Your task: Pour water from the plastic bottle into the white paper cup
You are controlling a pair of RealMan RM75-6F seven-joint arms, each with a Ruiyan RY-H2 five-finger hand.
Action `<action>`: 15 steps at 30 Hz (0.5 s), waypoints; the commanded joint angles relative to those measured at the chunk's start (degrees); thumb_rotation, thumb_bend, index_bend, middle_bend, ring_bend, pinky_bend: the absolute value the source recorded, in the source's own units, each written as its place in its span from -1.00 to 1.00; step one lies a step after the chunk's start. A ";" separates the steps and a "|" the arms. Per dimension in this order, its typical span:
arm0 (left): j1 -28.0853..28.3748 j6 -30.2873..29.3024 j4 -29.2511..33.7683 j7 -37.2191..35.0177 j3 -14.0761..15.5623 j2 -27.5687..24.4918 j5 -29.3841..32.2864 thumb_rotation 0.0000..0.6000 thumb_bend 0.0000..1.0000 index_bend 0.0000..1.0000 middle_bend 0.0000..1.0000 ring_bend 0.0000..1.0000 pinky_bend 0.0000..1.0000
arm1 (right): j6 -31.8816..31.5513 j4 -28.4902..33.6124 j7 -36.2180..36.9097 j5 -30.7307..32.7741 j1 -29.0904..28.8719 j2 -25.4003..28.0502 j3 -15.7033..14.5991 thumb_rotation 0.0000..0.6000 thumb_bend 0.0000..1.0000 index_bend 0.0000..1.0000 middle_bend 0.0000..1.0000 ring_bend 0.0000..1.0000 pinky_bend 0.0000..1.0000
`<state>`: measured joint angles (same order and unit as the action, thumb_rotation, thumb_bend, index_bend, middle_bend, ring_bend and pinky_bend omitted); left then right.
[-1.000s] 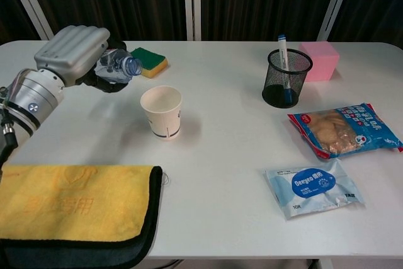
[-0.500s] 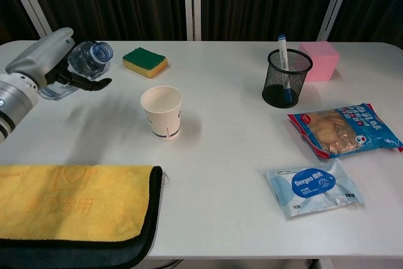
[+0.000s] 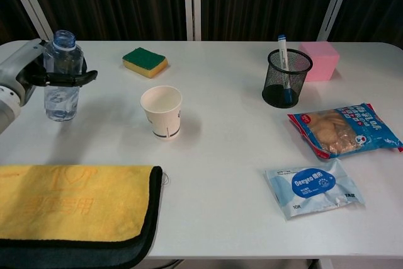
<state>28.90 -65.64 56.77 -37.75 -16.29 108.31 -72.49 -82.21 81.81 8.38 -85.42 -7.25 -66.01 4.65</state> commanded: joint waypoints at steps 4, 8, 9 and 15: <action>0.20 -0.36 -9.15 -10.75 0.27 4.05 -2.76 1.00 -0.41 0.46 0.47 0.15 -0.12 | 0.16 -0.11 -0.02 0.16 -0.03 -0.06 0.00 0.81 -0.53 -1.00 -1.00 -1.00 -1.00; 0.51 -0.52 -12.77 -14.45 0.64 5.63 -3.55 1.00 -0.42 0.42 0.43 0.11 -0.12 | 0.34 -0.31 0.04 0.39 -0.07 -0.17 0.05 0.80 -0.52 -1.00 -1.00 -1.00 -1.00; 0.56 -0.53 -13.45 -15.07 0.75 5.92 -3.71 1.00 -0.43 0.39 0.41 0.10 -0.12 | 0.44 -0.31 0.07 0.46 -0.07 -0.16 0.03 0.80 -0.52 -1.00 -1.00 -1.00 -1.00; 1.01 -0.53 -16.56 -17.60 1.09 7.18 -4.33 1.00 -0.44 0.31 0.26 -0.03 -0.14 | 0.65 -0.17 -0.08 0.81 -0.05 -0.01 0.09 0.80 -0.53 -1.00 -1.00 -1.00 -1.00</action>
<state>29.81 -66.19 40.36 -55.18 -15.28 115.32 -76.69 -81.56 81.64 8.30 -84.60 -7.30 -66.02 4.74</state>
